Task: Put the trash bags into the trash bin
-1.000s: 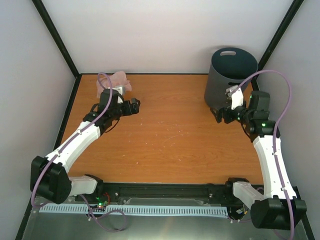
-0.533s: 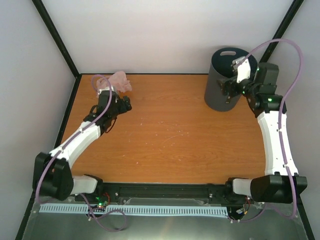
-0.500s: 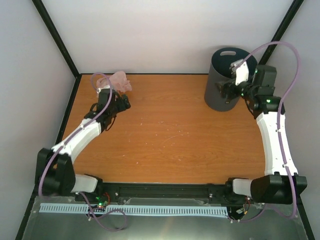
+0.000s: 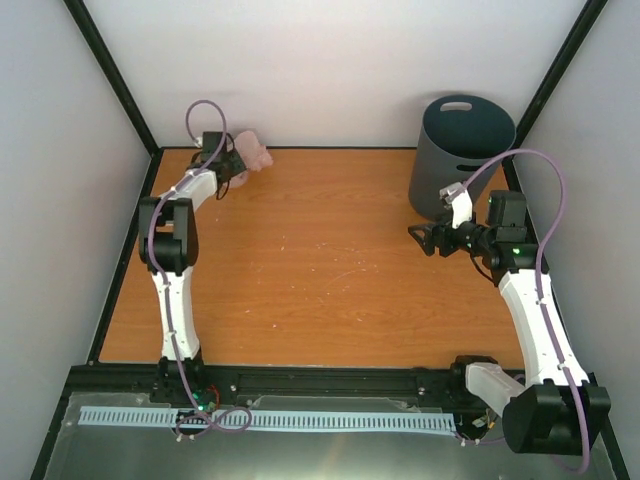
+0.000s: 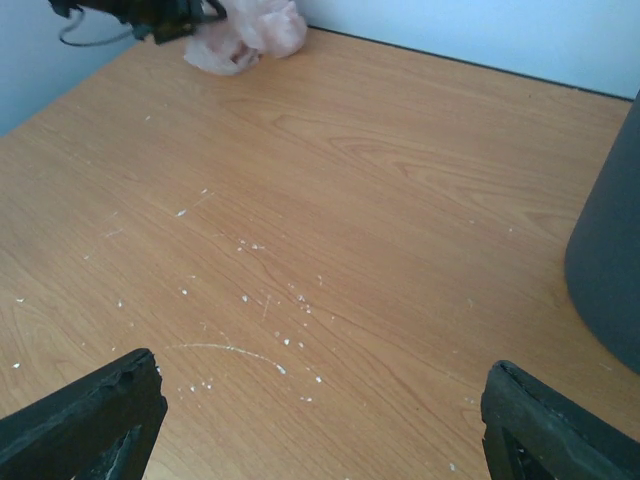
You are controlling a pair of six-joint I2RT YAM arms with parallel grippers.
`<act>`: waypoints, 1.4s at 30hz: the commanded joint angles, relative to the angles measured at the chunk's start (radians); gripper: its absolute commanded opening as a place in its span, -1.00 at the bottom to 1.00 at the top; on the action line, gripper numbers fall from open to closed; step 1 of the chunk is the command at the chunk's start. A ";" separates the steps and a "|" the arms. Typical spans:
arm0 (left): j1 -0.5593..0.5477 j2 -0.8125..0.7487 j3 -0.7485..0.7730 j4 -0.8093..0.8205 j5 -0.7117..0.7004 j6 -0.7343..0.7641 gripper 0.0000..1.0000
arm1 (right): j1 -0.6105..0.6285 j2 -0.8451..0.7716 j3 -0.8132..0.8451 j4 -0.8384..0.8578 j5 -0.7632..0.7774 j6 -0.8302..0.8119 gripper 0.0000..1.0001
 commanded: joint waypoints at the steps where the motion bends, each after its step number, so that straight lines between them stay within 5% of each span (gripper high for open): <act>1: -0.030 0.036 0.055 -0.085 0.151 0.052 -0.36 | 0.004 -0.033 -0.014 0.060 -0.031 0.002 0.72; 3: -0.063 -0.063 -0.068 0.015 0.158 0.068 -0.83 | 0.004 -0.039 -0.016 0.061 -0.031 0.000 0.72; 5: -0.112 -0.193 -0.220 0.109 0.199 0.077 -0.98 | 0.004 -0.047 -0.020 0.063 -0.031 -0.004 0.71; 12: -0.420 -0.682 -0.716 0.339 0.429 0.032 -0.99 | 0.004 -0.067 -0.016 0.050 -0.048 -0.027 0.69; 23: -0.576 -0.926 -0.939 0.243 0.514 0.063 -0.99 | 0.005 -0.142 0.036 -0.266 -0.150 -0.379 0.76; 25: -0.577 -0.910 -0.958 0.193 0.525 0.083 -0.85 | 0.004 -0.168 0.023 -0.324 -0.157 -0.446 0.77; 31: -0.581 -0.931 -1.023 0.110 0.542 0.083 0.04 | 0.004 -0.183 -0.032 -0.322 -0.133 -0.492 0.81; 37: -0.580 -1.037 -1.000 0.013 0.365 0.095 0.27 | 0.023 -0.099 -0.006 -0.321 -0.147 -0.481 0.82; 42: -0.549 -0.988 -0.969 0.045 0.262 0.061 0.36 | 0.123 -0.052 -0.010 -0.227 -0.009 -0.408 0.83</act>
